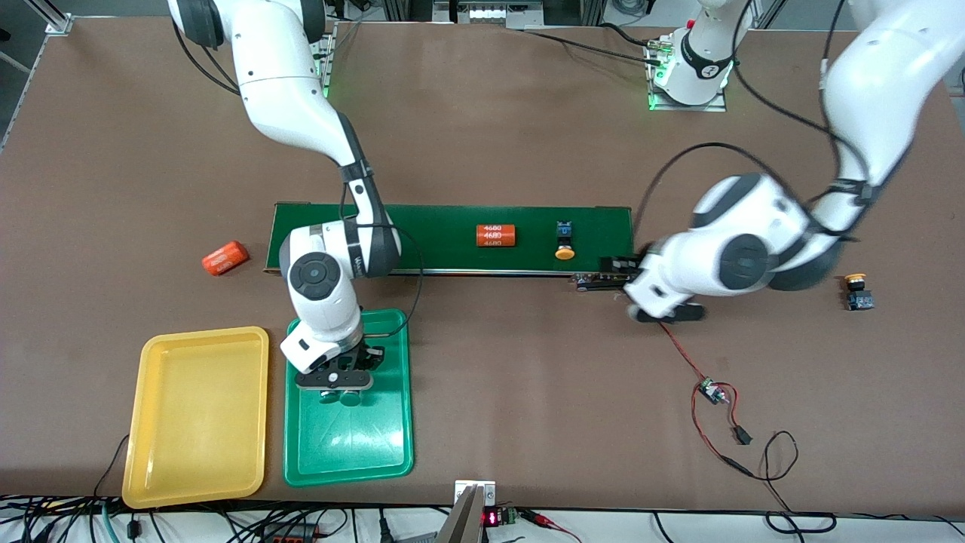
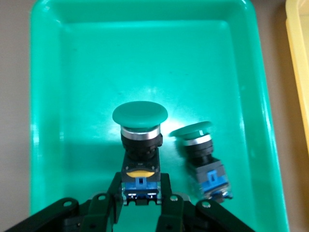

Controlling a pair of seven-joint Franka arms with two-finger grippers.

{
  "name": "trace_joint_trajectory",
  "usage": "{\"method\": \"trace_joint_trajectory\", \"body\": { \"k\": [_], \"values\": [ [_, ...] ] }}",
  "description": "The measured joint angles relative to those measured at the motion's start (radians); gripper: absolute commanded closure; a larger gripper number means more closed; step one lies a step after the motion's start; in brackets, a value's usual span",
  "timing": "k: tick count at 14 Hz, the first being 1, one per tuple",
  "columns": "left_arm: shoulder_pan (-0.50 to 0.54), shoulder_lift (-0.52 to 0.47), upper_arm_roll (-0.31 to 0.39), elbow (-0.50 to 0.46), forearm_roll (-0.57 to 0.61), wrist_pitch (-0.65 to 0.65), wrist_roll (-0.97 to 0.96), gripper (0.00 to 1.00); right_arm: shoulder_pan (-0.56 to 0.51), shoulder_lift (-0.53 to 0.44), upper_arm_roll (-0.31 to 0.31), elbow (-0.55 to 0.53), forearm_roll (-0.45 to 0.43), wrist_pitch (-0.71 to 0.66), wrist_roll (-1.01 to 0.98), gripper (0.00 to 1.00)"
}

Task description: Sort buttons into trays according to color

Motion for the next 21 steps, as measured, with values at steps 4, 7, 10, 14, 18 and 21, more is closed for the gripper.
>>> {"method": "trace_joint_trajectory", "body": {
  "k": [4,7,10,14,18,21],
  "values": [
    [0.081,-0.003,0.026,0.085,0.052,-0.104,0.001,0.00,-0.012,0.030,0.048,0.003,0.000,0.038,-0.001,0.09],
    [0.125,0.000,0.118,0.096,0.122,-0.116,0.002,0.00,-0.029,0.030,0.081,0.013,0.047,0.040,0.001,0.00],
    [0.148,0.006,0.230,0.096,0.228,-0.115,0.077,0.00,-0.034,0.021,0.083,0.029,0.076,0.039,0.003,0.00],
    [0.171,0.007,0.357,0.099,0.301,-0.021,0.354,0.00,-0.038,-0.051,0.083,0.043,0.080,-0.053,0.005,0.00],
    [0.286,0.037,0.401,0.098,0.301,0.114,0.611,0.00,-0.038,-0.147,0.072,0.047,0.080,-0.202,0.011,0.00],
    [0.328,0.050,0.424,0.097,0.301,0.133,0.690,0.00,-0.038,-0.224,0.037,0.051,0.080,-0.334,0.012,0.00]
  ]
}}
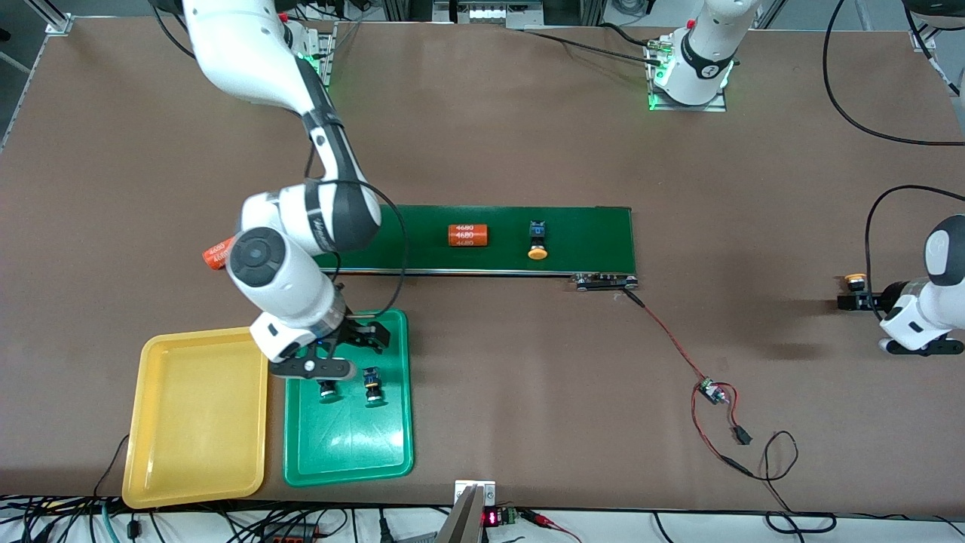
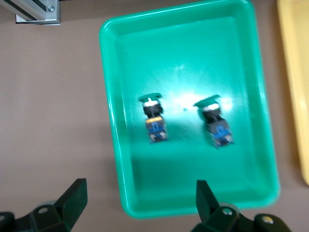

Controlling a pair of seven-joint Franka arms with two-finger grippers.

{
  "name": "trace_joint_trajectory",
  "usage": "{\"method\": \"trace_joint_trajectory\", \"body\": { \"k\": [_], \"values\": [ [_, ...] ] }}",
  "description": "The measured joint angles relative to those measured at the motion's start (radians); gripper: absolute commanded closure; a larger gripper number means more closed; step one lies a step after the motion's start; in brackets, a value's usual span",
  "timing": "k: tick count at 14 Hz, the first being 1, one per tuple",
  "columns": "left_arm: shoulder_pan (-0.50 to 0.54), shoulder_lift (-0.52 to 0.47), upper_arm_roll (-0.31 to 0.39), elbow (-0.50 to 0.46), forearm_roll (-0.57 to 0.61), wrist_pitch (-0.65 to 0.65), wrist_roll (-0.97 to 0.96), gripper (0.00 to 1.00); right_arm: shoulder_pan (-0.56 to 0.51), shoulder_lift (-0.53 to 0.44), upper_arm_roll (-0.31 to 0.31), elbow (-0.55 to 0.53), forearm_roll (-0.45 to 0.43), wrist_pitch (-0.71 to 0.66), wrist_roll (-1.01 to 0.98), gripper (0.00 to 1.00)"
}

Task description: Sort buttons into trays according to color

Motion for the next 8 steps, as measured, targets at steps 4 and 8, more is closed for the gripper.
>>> {"method": "trace_joint_trajectory", "body": {
  "k": [4,8],
  "values": [
    [0.018,0.031,0.023,-0.002,0.000,0.045,0.013,0.30,-0.011,-0.097,-0.032,-0.001,0.000,-0.126,0.000,0.00],
    [0.035,0.066,0.025,-0.002,0.000,0.053,0.034,0.77,-0.011,-0.107,-0.050,-0.007,0.000,-0.144,0.000,0.00]
  ]
}}
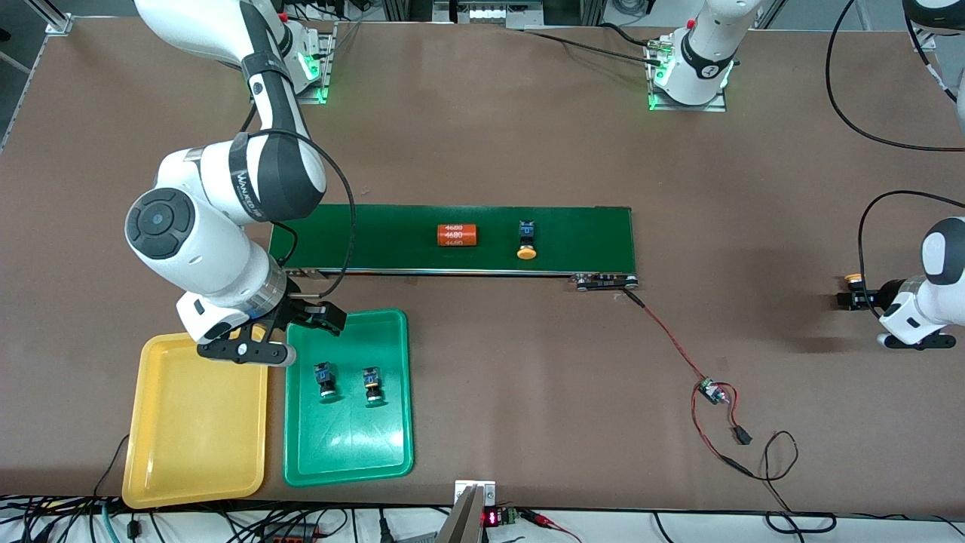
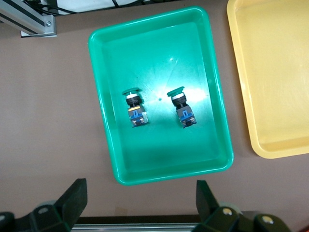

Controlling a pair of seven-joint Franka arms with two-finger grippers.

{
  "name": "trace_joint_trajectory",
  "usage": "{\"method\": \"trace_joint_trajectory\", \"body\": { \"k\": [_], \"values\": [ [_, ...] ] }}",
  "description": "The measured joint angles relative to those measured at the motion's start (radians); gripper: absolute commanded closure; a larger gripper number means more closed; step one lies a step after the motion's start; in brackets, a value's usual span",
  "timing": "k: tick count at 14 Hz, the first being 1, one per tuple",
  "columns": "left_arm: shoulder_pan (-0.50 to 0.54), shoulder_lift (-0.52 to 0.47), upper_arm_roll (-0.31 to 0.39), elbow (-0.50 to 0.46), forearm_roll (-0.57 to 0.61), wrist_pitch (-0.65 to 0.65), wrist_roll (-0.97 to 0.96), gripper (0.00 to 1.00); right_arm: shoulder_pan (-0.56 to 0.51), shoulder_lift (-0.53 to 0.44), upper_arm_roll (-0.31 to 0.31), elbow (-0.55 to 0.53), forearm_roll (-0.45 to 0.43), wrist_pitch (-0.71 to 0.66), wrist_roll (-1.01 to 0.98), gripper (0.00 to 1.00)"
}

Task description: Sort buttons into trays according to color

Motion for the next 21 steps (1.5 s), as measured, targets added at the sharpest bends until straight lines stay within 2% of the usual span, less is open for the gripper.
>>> {"method": "trace_joint_trajectory", "body": {
  "k": [1,4,6,10,12,14,17,21],
  "values": [
    [0.002,0.002,-0.002,0.000,0.000,0.001,0.007,0.84,0.001,0.000,-0.003,-0.002,0.000,-0.009,0.000,0.00],
    [0.002,0.000,-0.013,0.002,0.000,-0.001,0.019,0.85,0.004,0.001,-0.007,-0.004,0.000,-0.018,0.000,0.00],
    [0.004,-0.004,-0.054,0.008,-0.003,-0.047,0.019,0.85,0.014,0.001,-0.007,-0.004,-0.012,-0.020,0.000,0.00],
    [0.001,-0.018,-0.265,0.017,-0.042,-0.241,0.018,0.85,0.066,0.001,-0.008,-0.006,-0.039,-0.075,0.001,0.00],
    [-0.033,-0.021,-0.342,0.015,-0.060,-0.331,0.007,0.85,0.119,0.003,-0.007,-0.006,-0.039,-0.109,0.010,0.00],
    [-0.106,-0.023,-0.364,0.012,-0.124,-0.389,-0.093,0.85,0.185,0.006,-0.007,-0.006,-0.039,-0.155,0.076,0.00],
    [-0.206,-0.023,-0.383,0.001,-0.240,-0.401,-0.267,0.85,0.270,0.019,-0.005,-0.011,-0.039,-0.170,0.162,0.00],
    [-0.347,-0.021,-0.390,-0.018,-0.275,-0.393,-0.378,0.85,0.355,0.053,0.008,-0.019,-0.016,-0.170,0.251,0.00]
  ]
}}
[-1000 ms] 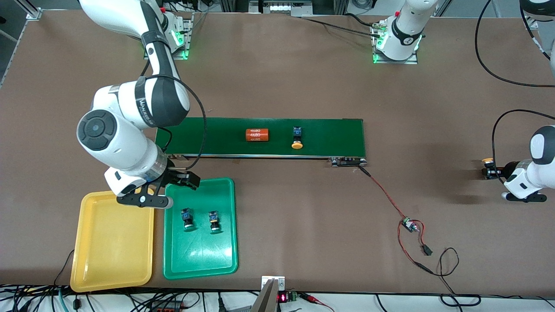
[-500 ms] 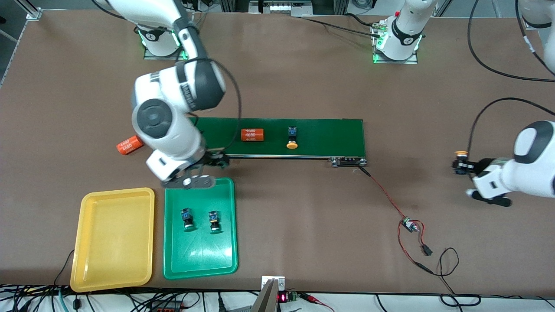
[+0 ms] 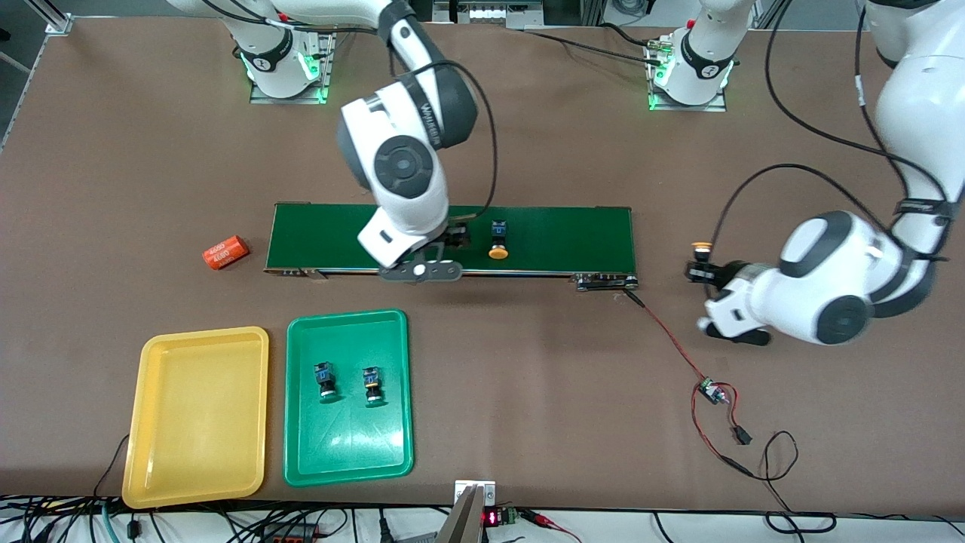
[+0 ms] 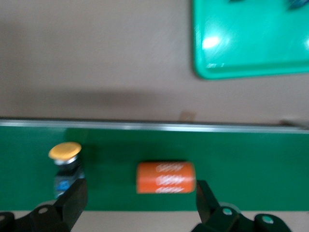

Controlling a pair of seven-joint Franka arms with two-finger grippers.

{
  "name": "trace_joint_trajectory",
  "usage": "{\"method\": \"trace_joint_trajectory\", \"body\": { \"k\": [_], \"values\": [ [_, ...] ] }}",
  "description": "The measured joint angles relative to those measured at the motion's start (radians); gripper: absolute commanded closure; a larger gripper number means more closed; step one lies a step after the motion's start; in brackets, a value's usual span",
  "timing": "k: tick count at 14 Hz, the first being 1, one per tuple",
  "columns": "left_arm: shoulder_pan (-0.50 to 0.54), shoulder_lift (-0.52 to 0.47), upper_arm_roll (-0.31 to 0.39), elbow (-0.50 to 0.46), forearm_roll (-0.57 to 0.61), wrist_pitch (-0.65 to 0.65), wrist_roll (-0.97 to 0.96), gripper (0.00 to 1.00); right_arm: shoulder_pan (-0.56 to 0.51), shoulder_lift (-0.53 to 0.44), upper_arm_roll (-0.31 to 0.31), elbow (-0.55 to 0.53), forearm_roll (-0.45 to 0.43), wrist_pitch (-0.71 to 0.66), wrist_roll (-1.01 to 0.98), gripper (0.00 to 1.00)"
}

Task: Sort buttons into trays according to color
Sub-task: 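Place the yellow button on the conveyor belt with the left gripper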

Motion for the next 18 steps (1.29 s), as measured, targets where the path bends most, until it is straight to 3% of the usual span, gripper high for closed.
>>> {"method": "trace_joint_trajectory", "body": {
  "k": [5,8,9,10,12,14,16,18],
  "values": [
    [-0.188,0.007,0.000,-0.079,-0.004,0.177,-0.237,0.85,0.085,0.056,0.013,-0.007,0.016,0.024,0.120,0.00],
    [-0.211,0.011,0.007,-0.156,-0.004,0.284,-0.286,0.80,0.113,0.073,0.027,-0.034,0.018,0.087,0.137,0.00],
    [-0.207,0.012,0.012,-0.175,-0.004,0.305,-0.296,0.64,0.119,0.079,0.032,-0.044,0.018,0.114,0.147,0.00],
    [-0.203,0.013,0.015,-0.187,-0.004,0.314,-0.305,0.02,0.125,0.090,0.036,-0.051,0.018,0.139,0.155,0.00],
    [-0.196,0.013,0.017,-0.196,-0.004,0.318,-0.318,0.00,0.134,0.115,0.040,-0.059,0.018,0.174,0.164,0.00],
    [-0.189,0.012,0.015,-0.195,-0.004,0.318,-0.325,0.00,0.134,0.139,0.040,-0.063,0.018,0.194,0.169,0.14],
    [-0.180,0.010,0.011,-0.193,-0.004,0.317,-0.328,0.00,0.129,0.151,0.039,-0.078,0.018,0.219,0.170,0.59],
    [-0.153,0.008,-0.008,-0.181,-0.004,0.298,-0.328,0.00,0.121,0.152,0.038,-0.100,0.018,0.251,0.171,0.76]
  ]
}}
